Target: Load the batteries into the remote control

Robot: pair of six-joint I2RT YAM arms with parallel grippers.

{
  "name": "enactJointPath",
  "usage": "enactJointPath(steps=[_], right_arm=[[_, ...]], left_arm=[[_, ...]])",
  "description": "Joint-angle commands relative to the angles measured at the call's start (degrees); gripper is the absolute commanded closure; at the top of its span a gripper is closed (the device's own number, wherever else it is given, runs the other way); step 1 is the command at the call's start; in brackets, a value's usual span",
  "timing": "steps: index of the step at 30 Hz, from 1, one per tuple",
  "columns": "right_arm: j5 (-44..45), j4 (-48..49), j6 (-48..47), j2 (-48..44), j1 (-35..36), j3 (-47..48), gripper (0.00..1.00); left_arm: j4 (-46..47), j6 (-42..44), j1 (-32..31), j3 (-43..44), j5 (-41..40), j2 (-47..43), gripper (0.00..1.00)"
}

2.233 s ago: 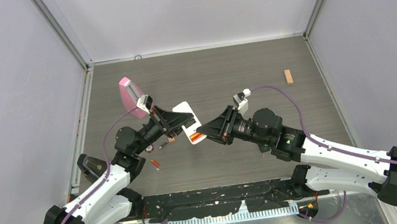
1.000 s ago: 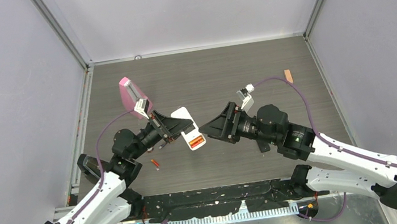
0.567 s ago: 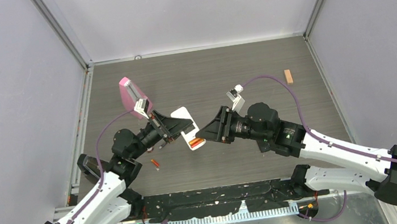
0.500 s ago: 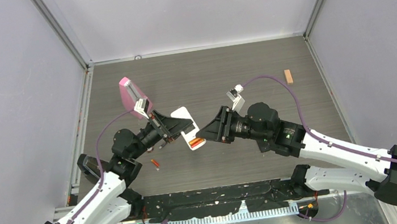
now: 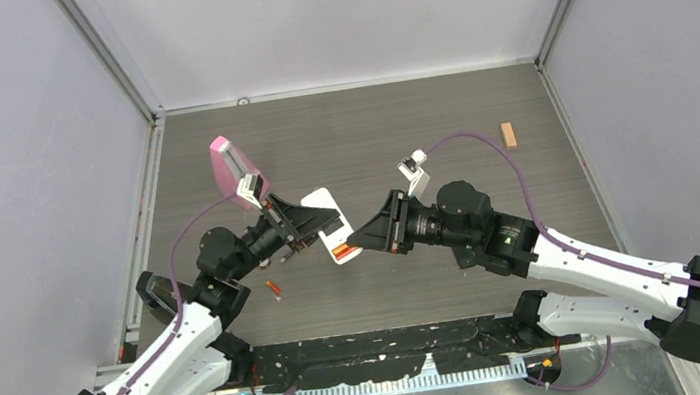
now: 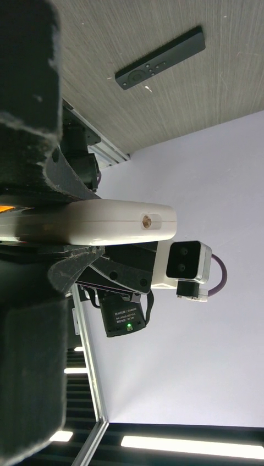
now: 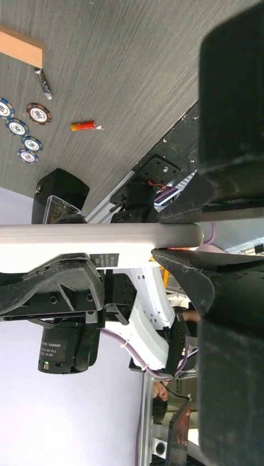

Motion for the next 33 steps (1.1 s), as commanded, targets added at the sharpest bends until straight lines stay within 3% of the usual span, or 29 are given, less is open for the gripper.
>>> enactJointPath(steps=[1, 4, 6, 9, 11, 15, 23, 27, 31, 33], right_arm=[[-0.85, 1.57, -0.66, 0.04, 0.06, 0.71, 0.91], [-0.63, 1.55, -0.11, 0.26, 0.04, 0.62, 0.94], [-0.62, 1.75, 0.43, 0.31, 0.04, 0.62, 0.81], [-0.42, 2.51, 1.21, -0.01, 0.08, 0.35, 0.42], [-0.36, 3.8, 1.82, -0.42, 0.09, -0.19, 0.31], [-1.58, 6.73, 2.64, 0.13, 0.09, -0.96, 0.24], [-4.94, 13.69, 3.71, 3.33, 0.62, -1.94, 0.27], [-5.95, 17.49, 5.17, 4.98, 1.08, -2.3, 0.43], [-5.99, 21.46, 7.07, 5.7, 1.23, -3.88, 0.68], [-5.79, 21.75, 7.31, 5.72, 1.23, -4.41, 0.71]], left_arm=[[3.71, 0.25, -0.16, 2.35, 0.13, 0.15, 1.0], [3.68, 0.26, -0.14, 2.21, 0.15, 0.0, 1.0], [3.71, 0.24, -0.14, 2.1, 0.11, -0.12, 1.0], [3.67, 0.24, -0.16, 2.1, -0.03, -0.36, 1.0], [3.62, 0.21, -0.16, 2.02, -0.11, -0.35, 1.0], [3.76, 0.01, -0.09, 2.03, -0.4, -0.48, 1.0], [4.53, -0.96, -0.1, 2.37, -0.43, -0.52, 1.0], [4.68, -1.38, -0.16, 2.4, -0.4, -0.57, 1.0], [5.2, -1.91, -0.16, 2.08, -0.52, -0.72, 1.0], [5.28, -2.15, -0.15, 1.96, -0.49, -0.82, 1.0]])
